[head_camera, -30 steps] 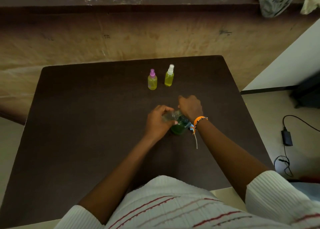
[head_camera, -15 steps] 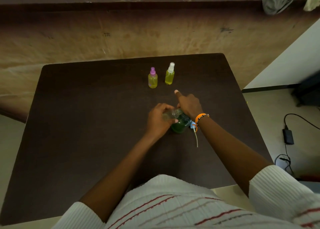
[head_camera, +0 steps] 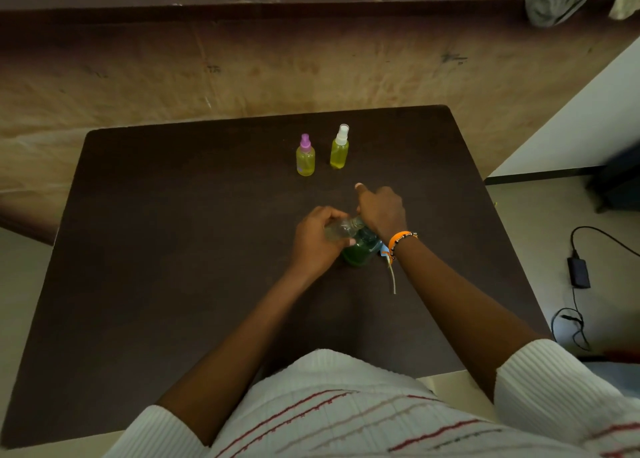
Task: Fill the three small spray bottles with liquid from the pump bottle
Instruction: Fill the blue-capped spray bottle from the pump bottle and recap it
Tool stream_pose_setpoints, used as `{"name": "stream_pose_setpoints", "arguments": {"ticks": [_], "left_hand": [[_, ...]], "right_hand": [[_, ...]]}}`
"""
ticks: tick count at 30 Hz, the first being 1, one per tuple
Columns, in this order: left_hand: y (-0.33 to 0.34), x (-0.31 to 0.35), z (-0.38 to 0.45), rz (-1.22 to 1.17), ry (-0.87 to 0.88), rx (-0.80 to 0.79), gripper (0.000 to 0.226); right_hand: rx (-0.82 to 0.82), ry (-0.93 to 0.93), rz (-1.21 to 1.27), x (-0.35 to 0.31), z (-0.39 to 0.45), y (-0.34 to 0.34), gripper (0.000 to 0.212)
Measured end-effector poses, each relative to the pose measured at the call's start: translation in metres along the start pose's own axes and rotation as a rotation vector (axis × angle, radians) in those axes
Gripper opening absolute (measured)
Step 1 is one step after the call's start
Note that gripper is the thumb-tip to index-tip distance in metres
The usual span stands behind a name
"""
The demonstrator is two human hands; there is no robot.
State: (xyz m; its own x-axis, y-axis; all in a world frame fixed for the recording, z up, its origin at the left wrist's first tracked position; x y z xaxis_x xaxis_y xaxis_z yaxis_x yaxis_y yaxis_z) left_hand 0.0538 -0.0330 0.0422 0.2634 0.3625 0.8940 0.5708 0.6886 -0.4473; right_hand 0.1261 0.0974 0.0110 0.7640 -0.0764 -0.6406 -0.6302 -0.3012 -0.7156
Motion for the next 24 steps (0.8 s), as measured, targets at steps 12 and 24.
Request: {"name": "stream_pose_setpoints", "arguments": {"ticks": [12, 24], "left_hand": [[-0.002, 0.003, 0.001, -0.011, 0.013, 0.018, 0.034], [0.002, -0.004, 0.000, -0.006, -0.016, 0.002, 0.033]], "right_hand": [[-0.129, -0.016, -0.015, -0.011, -0.006, -0.004, 0.076], [-0.017, -0.020, -0.057, -0.013, -0.013, -0.014, 0.053]]}}
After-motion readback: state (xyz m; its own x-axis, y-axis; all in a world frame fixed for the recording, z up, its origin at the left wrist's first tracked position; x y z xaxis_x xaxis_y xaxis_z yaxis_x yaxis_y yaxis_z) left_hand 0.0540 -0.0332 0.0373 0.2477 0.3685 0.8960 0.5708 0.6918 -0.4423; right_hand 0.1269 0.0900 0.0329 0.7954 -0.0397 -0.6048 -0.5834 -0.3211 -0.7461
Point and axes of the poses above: each hand's wrist, its own z-axis towards the middle knuckle, its own y-axis out of the palm, x = y × z, the point moved 6 cm from there along z, towards the middle knuckle, and after that the axes turned 14 degrees about x, right-handed, at the moved point
